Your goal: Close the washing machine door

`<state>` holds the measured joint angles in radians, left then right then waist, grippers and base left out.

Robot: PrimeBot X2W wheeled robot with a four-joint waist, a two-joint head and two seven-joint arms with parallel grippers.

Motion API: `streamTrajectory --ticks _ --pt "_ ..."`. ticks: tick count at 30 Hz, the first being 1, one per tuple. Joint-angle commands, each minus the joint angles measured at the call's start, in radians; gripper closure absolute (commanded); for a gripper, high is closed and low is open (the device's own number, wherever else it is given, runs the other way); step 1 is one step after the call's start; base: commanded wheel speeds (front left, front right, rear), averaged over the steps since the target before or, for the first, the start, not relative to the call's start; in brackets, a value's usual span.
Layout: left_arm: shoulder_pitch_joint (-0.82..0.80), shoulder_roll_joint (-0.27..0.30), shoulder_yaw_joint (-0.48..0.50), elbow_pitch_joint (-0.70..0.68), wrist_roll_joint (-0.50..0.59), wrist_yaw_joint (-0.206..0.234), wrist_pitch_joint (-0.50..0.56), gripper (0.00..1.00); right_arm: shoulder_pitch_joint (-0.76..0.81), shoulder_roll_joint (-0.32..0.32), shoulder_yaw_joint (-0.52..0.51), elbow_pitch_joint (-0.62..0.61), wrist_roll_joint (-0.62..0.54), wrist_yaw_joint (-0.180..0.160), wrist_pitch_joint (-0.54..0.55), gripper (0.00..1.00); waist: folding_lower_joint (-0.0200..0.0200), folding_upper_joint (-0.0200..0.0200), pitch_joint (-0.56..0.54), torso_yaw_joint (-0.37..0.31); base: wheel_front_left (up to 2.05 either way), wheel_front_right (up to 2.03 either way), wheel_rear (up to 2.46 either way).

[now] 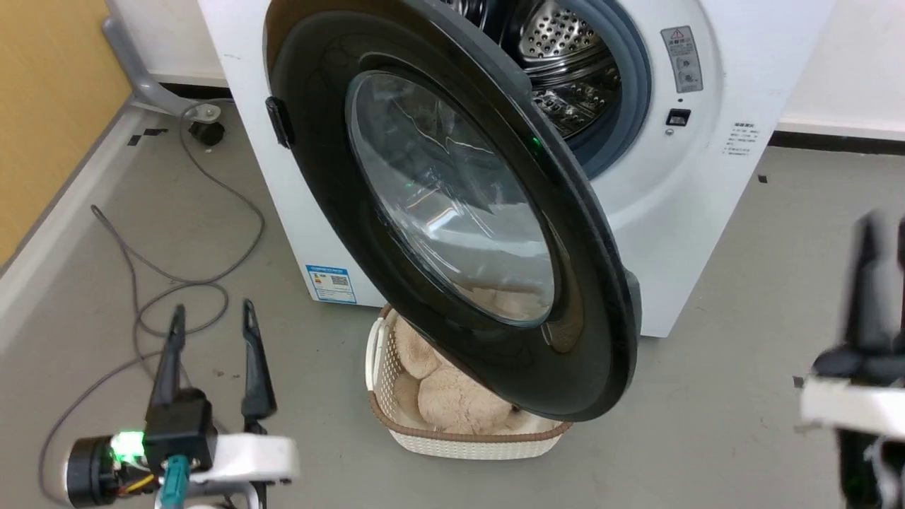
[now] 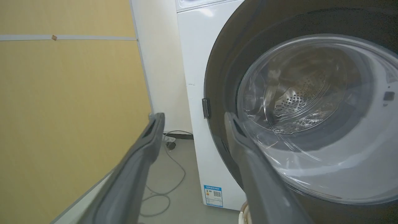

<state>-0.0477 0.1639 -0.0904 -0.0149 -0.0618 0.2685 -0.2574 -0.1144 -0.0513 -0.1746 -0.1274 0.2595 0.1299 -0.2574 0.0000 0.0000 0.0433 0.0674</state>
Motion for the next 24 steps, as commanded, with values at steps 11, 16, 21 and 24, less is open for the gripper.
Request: streamTrajectory --ticks 11,16,21,24 --pt "0.046 -0.033 -0.002 0.005 -0.002 -0.064 -0.004 0.0 -0.191 -0.032 0.25 -0.321 0.299 0.001 -0.004 1.0 0.0 0.0 -0.001 0.025 0.0 0.0 0.0" --pt "0.046 -0.044 0.007 0.007 0.004 -0.071 -0.004 0.0 -0.193 -0.114 0.42 -0.339 0.324 0.001 -0.004 1.0 0.0 0.0 0.003 0.026 0.0 0.0 0.0" --pt "0.046 -0.055 0.014 0.008 0.012 -0.077 -0.004 0.0 -0.192 -0.239 0.657 -0.294 0.237 0.001 -0.004 1.0 0.0 0.0 0.01 0.02 0.0 0.0 0.0" --pt "0.044 -0.06 0.018 0.008 0.017 -0.08 -0.004 0.0 -0.183 -0.278 0.765 -0.249 0.193 0.001 -0.004 1.0 0.0 0.0 0.017 0.014 0.0 0.0 0.0"
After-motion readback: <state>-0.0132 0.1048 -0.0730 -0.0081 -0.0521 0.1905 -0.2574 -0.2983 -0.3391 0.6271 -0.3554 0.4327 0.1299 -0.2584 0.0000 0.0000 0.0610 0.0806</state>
